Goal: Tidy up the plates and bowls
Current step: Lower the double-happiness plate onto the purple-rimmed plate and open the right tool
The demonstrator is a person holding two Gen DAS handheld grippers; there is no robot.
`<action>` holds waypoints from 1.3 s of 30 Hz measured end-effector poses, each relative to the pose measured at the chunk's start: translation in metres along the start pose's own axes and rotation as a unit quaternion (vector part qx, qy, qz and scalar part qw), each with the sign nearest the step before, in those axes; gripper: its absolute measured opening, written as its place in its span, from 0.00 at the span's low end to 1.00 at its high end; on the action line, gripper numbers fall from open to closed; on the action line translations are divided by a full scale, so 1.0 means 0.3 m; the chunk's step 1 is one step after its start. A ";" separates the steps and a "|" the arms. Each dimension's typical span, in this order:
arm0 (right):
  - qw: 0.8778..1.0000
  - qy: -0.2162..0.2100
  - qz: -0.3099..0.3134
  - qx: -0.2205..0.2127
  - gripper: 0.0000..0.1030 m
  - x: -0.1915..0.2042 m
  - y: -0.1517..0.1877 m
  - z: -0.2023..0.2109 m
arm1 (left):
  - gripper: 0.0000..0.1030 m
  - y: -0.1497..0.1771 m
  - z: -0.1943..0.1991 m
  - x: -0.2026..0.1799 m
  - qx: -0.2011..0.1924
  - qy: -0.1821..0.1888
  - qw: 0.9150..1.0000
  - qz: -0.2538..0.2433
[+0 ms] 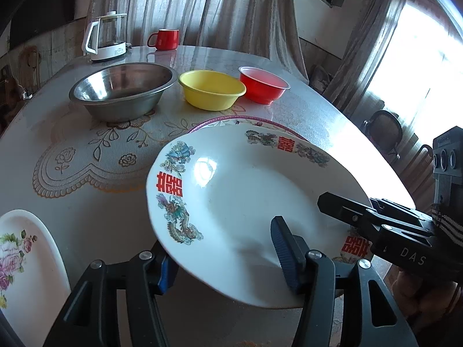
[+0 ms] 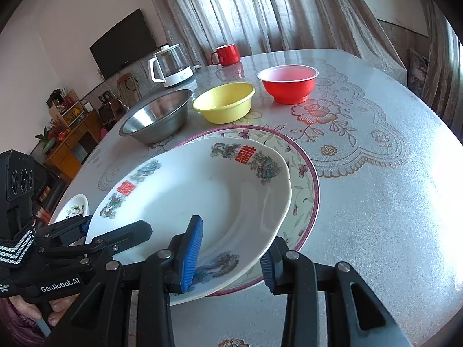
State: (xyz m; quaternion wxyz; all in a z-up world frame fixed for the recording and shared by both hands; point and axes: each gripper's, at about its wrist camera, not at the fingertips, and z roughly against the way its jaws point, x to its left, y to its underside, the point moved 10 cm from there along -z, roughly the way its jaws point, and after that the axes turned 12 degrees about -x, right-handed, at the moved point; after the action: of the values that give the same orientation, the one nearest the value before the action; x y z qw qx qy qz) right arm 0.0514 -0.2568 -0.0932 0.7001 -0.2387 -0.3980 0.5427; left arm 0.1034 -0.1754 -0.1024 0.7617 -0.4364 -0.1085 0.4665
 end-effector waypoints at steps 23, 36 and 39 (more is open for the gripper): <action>0.998 0.048 -0.044 -0.021 0.37 -0.105 -0.040 0.064 | 0.82 0.037 0.043 -0.038 -0.003 0.033 0.999 -0.011; 0.997 0.074 -0.013 -0.023 0.40 -0.097 -0.031 0.051 | 1.00 -0.016 0.063 0.135 -0.022 -0.066 0.997 0.026; 0.994 0.101 0.010 -0.029 0.40 -0.109 -0.032 0.055 | 0.98 -0.016 0.055 0.115 -0.023 -0.054 0.998 0.034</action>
State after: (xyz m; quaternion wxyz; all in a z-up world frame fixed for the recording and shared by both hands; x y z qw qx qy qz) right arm 0.0402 -0.2924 -0.0861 0.7244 -0.3163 -0.3379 0.5109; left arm 0.1157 -0.1392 -0.0974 0.7279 -0.4315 -0.1459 0.5124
